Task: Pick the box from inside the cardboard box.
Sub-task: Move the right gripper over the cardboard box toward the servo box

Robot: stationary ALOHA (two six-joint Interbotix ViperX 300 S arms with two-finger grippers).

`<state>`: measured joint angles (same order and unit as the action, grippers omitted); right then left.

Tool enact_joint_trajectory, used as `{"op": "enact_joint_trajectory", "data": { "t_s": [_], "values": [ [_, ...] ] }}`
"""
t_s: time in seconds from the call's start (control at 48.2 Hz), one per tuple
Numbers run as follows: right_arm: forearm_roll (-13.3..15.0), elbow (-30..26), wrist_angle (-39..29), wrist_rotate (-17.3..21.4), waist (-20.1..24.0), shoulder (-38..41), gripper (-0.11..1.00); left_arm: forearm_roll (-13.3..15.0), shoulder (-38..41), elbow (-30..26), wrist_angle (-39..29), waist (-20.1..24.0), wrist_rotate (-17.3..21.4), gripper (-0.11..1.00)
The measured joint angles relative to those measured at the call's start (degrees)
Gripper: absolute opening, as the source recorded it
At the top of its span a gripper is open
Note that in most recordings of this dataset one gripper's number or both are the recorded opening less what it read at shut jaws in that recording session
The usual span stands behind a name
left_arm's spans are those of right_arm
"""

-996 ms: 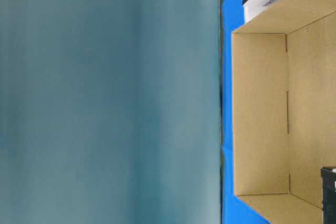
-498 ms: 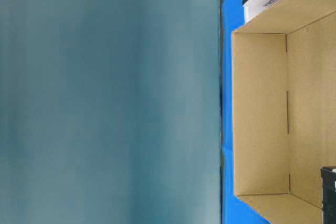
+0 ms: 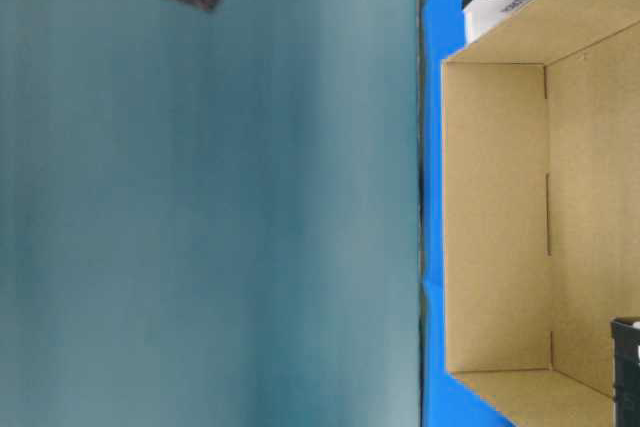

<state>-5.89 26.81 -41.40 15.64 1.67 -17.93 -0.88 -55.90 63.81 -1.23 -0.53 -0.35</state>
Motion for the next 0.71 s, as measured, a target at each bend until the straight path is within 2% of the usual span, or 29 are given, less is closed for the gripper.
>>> {"op": "enact_joint_trajectory", "data": {
  "t_s": [0.29, 0.373, 0.56, 0.705],
  "values": [
    [0.2, -15.9, -14.1, -0.8, 0.4, 13.6, -0.02, 0.0, -0.3, -0.1, -1.7, 0.0, 0.0, -0.07],
    [0.3, -19.7, -16.9, -2.1, 0.4, 17.1, -0.02, 0.0, -0.5, 0.0, -2.8, 0.0, 0.0, -0.07],
    [0.4, -25.8, -19.7, -5.8, 0.8, 23.0, -0.01, 0.0, -1.8, -0.1, -7.8, 0.0, -0.1, -0.07],
    [0.4, -28.8, -20.8, -7.0, 1.1, 25.7, -0.02, 0.0, -3.5, -0.3, -11.7, 0.0, 0.0, -0.07]
  ]
}}
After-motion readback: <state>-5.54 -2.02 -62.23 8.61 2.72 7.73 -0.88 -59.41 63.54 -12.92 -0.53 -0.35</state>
